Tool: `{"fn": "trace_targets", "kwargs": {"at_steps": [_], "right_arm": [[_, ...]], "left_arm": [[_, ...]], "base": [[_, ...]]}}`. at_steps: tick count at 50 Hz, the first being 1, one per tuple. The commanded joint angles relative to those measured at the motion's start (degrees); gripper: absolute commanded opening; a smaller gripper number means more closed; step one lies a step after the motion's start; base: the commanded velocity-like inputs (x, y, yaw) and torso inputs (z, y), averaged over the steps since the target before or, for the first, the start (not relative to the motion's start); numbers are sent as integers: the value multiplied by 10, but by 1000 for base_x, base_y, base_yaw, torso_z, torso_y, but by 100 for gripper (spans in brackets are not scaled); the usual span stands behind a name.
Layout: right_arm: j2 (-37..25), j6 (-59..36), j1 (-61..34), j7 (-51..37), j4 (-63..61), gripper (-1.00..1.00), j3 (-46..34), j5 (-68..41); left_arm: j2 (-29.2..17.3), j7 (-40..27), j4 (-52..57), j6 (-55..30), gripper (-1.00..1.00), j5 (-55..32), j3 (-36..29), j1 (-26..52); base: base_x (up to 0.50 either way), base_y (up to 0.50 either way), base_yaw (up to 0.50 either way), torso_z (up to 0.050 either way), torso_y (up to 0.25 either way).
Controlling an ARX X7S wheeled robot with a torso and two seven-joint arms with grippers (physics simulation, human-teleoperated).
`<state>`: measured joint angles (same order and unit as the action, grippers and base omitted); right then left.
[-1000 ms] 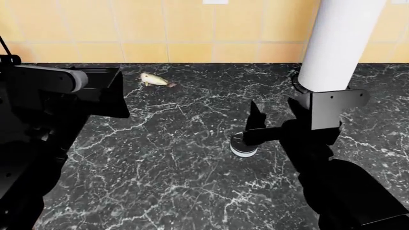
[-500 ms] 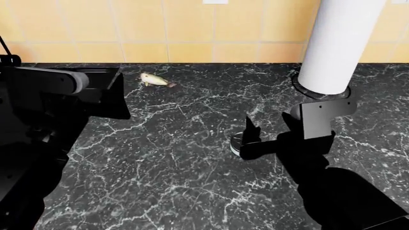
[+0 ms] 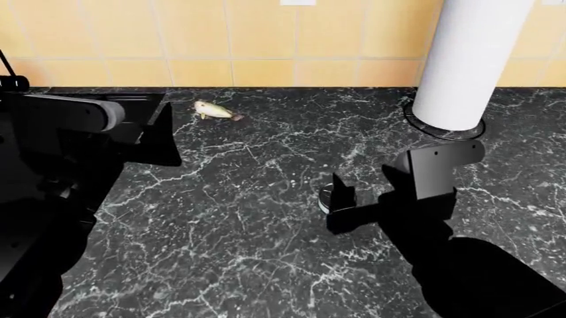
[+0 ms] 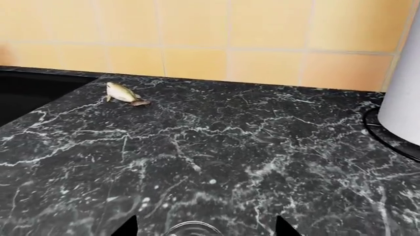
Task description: Pick the cans from the counter and place them in their designated side in the cabinet.
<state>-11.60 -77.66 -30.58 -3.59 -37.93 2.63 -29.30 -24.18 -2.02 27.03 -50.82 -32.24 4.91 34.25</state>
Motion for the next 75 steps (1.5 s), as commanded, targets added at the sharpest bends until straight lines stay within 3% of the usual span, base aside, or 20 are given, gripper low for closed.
{"fn": "trace_targets", "kwargs": {"at_steps": [1,26,75], "right_arm": [[0,-40,-4,0,-18,100,10,-24],[-13,-110,-1,-9,-59,100,29,-81],[-43,-27,19,-26,28,100,-25,-82]], "left_arm": [[-1,-2,1,0,100,-2,-2,0],[-3,-5,0,5,100,-5,-2,-3],[-8,-13,-4,10,100,-12,-2,-4]], "base": [[0,0,0,0,0],[0,0,0,0,0],[0,0,0,0,0]]}}
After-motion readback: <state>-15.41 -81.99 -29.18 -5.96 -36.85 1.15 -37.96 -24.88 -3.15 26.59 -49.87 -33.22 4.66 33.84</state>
